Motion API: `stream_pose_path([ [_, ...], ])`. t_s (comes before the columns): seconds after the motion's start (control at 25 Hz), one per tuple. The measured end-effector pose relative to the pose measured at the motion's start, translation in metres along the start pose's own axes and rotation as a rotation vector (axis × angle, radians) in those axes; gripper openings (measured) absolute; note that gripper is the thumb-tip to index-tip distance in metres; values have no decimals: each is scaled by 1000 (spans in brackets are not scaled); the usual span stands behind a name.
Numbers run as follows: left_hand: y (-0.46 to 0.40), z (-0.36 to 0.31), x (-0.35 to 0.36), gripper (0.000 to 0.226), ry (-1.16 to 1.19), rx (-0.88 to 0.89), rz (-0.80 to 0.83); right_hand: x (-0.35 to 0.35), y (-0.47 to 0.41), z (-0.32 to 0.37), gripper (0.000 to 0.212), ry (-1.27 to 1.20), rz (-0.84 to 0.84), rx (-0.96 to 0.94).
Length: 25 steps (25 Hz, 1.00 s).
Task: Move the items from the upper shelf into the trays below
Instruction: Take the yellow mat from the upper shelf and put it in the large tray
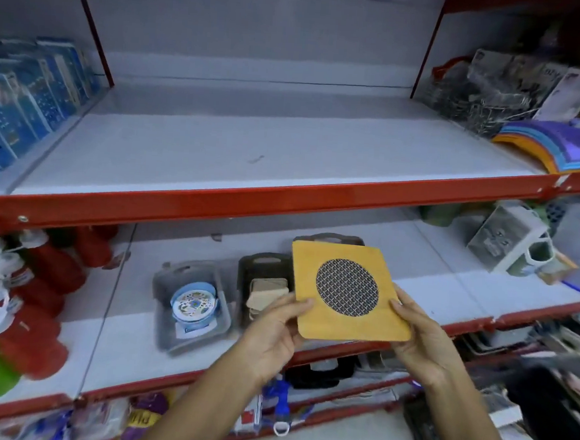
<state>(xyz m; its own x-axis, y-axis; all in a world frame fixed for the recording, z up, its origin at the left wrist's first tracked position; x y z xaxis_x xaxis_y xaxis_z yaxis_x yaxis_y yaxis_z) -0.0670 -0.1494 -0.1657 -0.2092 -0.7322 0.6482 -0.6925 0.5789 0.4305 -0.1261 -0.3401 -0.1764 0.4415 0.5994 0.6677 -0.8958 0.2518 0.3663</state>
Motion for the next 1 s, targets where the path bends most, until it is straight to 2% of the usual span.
stream_pose_path([
  [0.16,-38,38,-15,16,24,-81,-196,-24,-28,-1,35,-11,-124,28],
  [0.36,-92,45,-11,10,241,-68,-398,-40,-67,-5,13,-137,-283,100],
  [0.52,-119,45,-15,34,367,-47,-553,-46,-96,-11,25,-189,-322,177],
  [0.72,-137,46,-16,37,378,-9,-613,-48,-118,-19,38,-221,-375,226],
  [0.8,-140,53,-13,30,370,-22,-617,-51,-122,-24,38,-257,-390,220],
  [0.88,-143,64,-11,12,401,-48,-609,-55,-125,-29,38,-287,-408,207],
  [1.0,-144,75,-8,12,467,-68,-596,-55,-126,-36,39,-279,-433,223],
])
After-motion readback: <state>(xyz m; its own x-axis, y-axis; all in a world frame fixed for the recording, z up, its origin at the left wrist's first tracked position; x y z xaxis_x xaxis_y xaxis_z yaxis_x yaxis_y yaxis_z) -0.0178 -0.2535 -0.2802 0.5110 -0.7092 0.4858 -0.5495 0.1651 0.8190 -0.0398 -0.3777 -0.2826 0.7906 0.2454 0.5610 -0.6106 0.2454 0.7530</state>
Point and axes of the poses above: each hand's wrist, its own y-axis away from the middle knuckle, its own x-axis out of the palm, z = x × y, the point moved 8 cm from there along -y, towards the middle knuckle, and after that the axes turned 2 degrees about -y, right-handed, at the moved point
